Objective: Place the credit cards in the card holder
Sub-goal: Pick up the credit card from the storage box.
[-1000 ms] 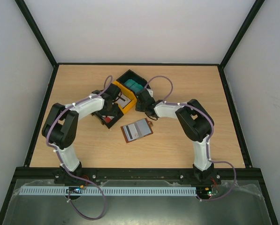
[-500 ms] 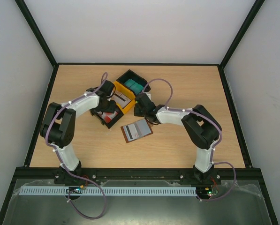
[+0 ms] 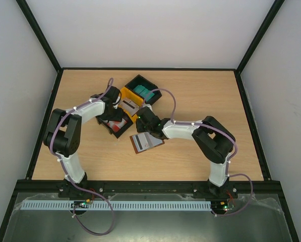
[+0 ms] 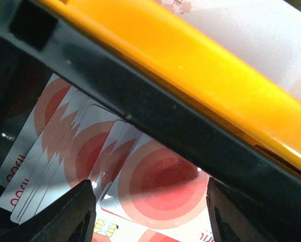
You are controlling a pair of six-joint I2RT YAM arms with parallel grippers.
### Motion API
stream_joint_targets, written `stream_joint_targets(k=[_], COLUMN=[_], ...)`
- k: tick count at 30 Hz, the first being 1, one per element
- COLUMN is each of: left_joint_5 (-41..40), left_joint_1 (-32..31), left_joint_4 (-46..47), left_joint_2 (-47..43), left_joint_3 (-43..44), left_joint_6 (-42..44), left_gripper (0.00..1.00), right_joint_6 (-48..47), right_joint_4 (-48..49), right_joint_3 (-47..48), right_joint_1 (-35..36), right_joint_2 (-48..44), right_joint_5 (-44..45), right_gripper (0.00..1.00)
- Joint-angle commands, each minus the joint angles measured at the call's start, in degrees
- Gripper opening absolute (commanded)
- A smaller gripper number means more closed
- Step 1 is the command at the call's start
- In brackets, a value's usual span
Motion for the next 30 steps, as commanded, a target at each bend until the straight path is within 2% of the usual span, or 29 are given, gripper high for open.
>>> stream_joint_targets(k=[1,6,11,18,30], left_joint_5=[1.28,3.84,7.88,9.72,15.66], left_joint_1=[0.66,0.69,0.88,0.99,0.88], left_joint_4=[-0.32,-1.36,-1.12,-1.80,-2.84], left_joint_2=[3.73,5.73,5.94,2.67,-3.12], left_joint_3=[-0.07,0.89,1.37,2.57,1.00], left_joint_6=[-0.42,1.07,2.18,1.77,1.84], left_gripper=[0.62,0.61,0.51,0.38,0.29], right_joint_6=[-4.21,-7.37,-8.11,-6.93,-5.74], right_joint_4=[2.62,4.02,4.72,3.90,1.88], right_joint_3=[-1.25,-1.43,-1.24,0.89,4.57], right_joint_1=[2.50,5.04,5.78,5.81,5.78], right_joint_2=[1.11,1.81,2.71,4.43,7.49], right_joint_5=[0.98,-1.35,-2.80,-1.67,-0.65], right_gripper=[0.42,0.42,0.42,0.42,0.41])
